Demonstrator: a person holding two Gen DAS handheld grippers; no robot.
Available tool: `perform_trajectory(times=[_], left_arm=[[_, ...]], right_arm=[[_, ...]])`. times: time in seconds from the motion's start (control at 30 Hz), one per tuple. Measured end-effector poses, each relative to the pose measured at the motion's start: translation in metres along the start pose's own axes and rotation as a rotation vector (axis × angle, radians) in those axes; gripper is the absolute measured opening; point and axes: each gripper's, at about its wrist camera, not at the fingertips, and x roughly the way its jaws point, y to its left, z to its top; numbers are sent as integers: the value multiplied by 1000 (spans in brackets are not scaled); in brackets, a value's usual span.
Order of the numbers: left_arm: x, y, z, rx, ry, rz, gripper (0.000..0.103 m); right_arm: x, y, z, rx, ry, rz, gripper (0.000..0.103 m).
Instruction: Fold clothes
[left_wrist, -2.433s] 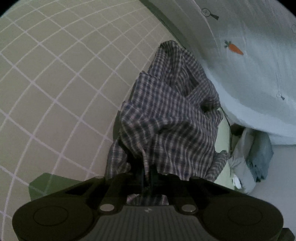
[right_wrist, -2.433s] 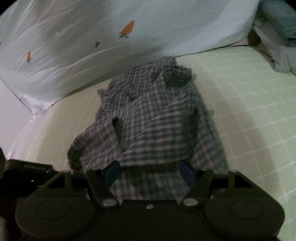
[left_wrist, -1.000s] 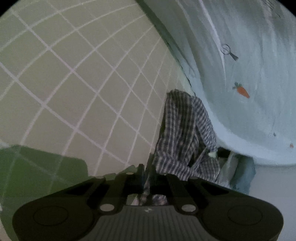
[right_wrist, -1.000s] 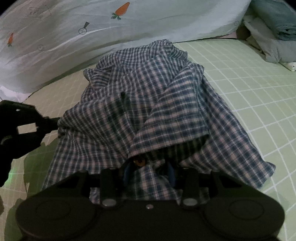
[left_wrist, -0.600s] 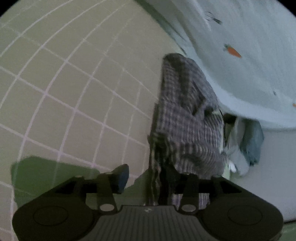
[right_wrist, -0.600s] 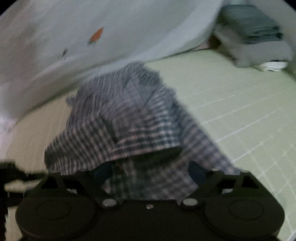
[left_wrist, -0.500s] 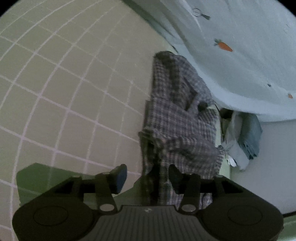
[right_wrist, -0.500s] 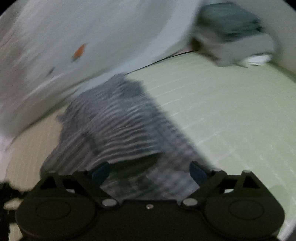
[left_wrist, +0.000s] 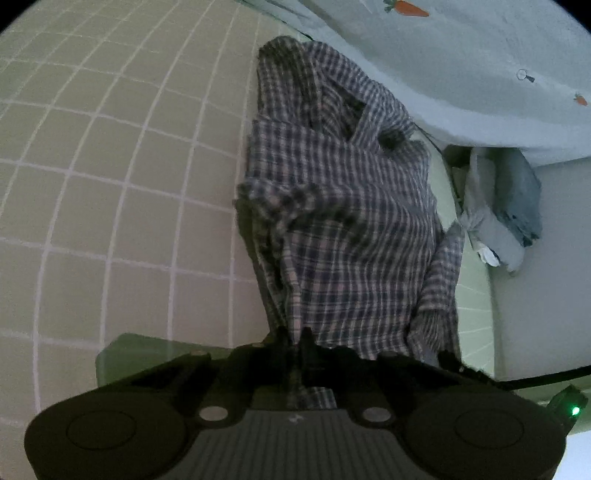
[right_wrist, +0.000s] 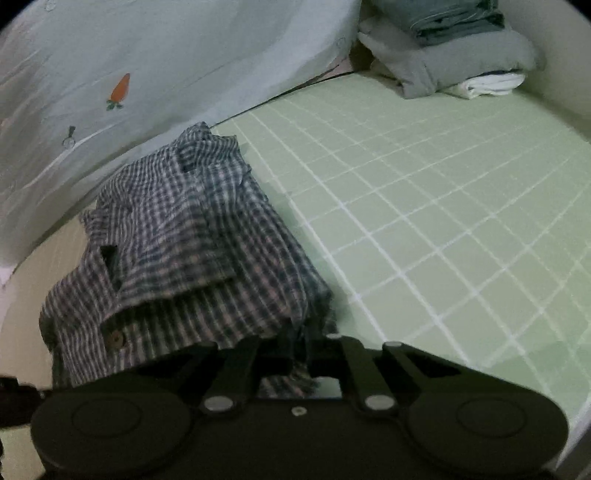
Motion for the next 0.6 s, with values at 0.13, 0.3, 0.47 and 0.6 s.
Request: perform_trajectory(times=[0.13,0.3,0.47,0.6], left_arm=[[-9,-4,-11,-18,-42,67,15],[-22,-8,-14,-76,-122,117,31],[-28,-7,-15,-124,-161,159,36],[-32,3,-11,-156,-182,180,37]], right_arm=[[-10,-2,-6,-85,2,-8,24],[-24,29,6,-302,-116,48,44],[3,52,18,-416,-3,173,27],[28,59,24,-396,69,216,23]])
